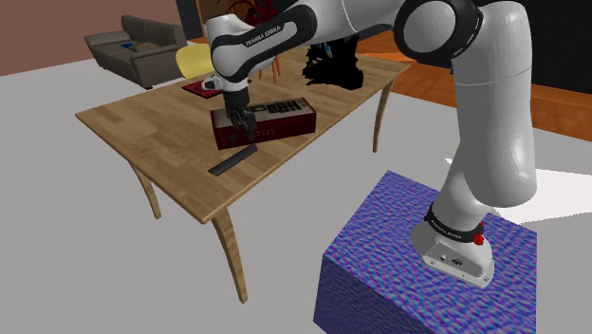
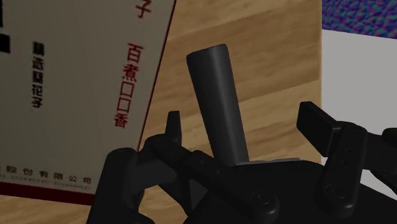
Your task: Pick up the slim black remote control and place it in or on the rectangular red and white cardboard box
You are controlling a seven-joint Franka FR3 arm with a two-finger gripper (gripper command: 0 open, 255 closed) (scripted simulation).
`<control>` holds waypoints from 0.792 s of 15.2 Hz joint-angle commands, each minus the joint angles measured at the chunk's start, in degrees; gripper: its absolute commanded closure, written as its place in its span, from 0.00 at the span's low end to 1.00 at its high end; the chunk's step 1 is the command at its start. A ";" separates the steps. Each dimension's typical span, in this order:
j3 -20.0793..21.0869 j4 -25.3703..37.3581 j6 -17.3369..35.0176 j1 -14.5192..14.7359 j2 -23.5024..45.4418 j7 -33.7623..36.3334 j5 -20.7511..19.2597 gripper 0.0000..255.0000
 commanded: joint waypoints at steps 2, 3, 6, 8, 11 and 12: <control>1.67 4.95 -0.48 1.36 5.32 -3.80 -1.07 0.00; 1.69 5.02 -0.49 1.38 5.40 -3.85 -1.08 0.00; 1.69 3.54 1.54 1.40 5.95 -3.85 -1.09 0.00; 1.69 2.65 2.87 1.42 6.38 -3.85 -1.10 0.00; 1.68 1.61 4.54 1.44 7.02 -3.84 -1.11 0.00; 1.68 1.62 4.54 1.44 7.03 -3.84 -1.11 0.00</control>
